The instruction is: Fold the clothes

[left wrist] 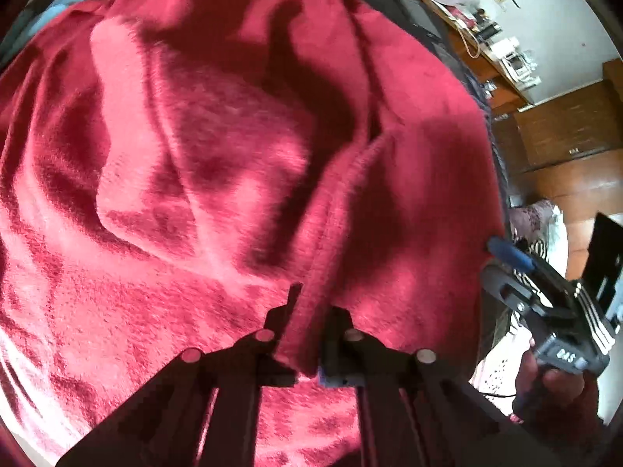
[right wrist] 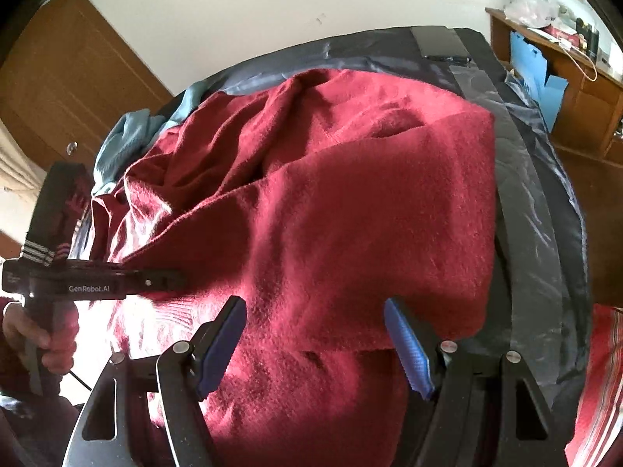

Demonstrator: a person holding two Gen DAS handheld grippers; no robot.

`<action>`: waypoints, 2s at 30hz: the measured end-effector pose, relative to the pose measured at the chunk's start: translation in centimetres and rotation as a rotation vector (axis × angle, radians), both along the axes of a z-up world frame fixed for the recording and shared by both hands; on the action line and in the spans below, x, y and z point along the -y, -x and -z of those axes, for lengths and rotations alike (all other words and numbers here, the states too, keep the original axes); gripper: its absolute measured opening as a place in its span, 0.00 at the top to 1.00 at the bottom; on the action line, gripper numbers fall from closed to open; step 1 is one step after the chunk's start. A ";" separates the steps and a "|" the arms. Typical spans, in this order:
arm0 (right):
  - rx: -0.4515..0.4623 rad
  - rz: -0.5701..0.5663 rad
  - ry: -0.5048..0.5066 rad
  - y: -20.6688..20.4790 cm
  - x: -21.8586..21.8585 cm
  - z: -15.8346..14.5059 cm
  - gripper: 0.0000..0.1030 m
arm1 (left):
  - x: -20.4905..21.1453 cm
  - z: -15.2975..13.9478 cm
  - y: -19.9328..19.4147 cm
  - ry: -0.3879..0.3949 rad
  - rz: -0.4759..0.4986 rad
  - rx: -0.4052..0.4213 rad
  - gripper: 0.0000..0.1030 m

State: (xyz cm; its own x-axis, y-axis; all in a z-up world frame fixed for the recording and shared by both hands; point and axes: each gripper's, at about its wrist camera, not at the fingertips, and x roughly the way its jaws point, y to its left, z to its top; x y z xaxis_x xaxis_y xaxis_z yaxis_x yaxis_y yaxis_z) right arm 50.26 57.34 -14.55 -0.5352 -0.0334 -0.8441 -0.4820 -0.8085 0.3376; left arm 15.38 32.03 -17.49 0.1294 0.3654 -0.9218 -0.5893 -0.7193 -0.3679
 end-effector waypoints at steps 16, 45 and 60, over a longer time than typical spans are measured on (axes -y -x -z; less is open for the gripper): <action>-0.037 0.180 -0.048 -3.0 -3.3 -1.4 0.27 | -5.7 -15.7 3.2 -0.280 0.100 -0.278 0.95; 0.060 0.111 -0.243 12.4 0.2 -1.1 0.27 | 10.2 -1.0 22.2 0.095 -0.265 -0.090 0.52; -0.001 0.064 -0.272 16.0 2.0 -3.4 0.27 | 7.0 -4.4 17.7 -0.029 -0.144 -0.230 0.32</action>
State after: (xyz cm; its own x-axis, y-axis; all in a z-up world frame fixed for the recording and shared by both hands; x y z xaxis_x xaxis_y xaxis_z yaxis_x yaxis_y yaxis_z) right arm 34.28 55.33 -11.13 -0.5294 0.2279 -0.8172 -0.5349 -0.8373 0.1130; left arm -2.35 25.01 -13.06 -0.1375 0.3916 -0.9098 -0.5519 -0.7930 -0.2579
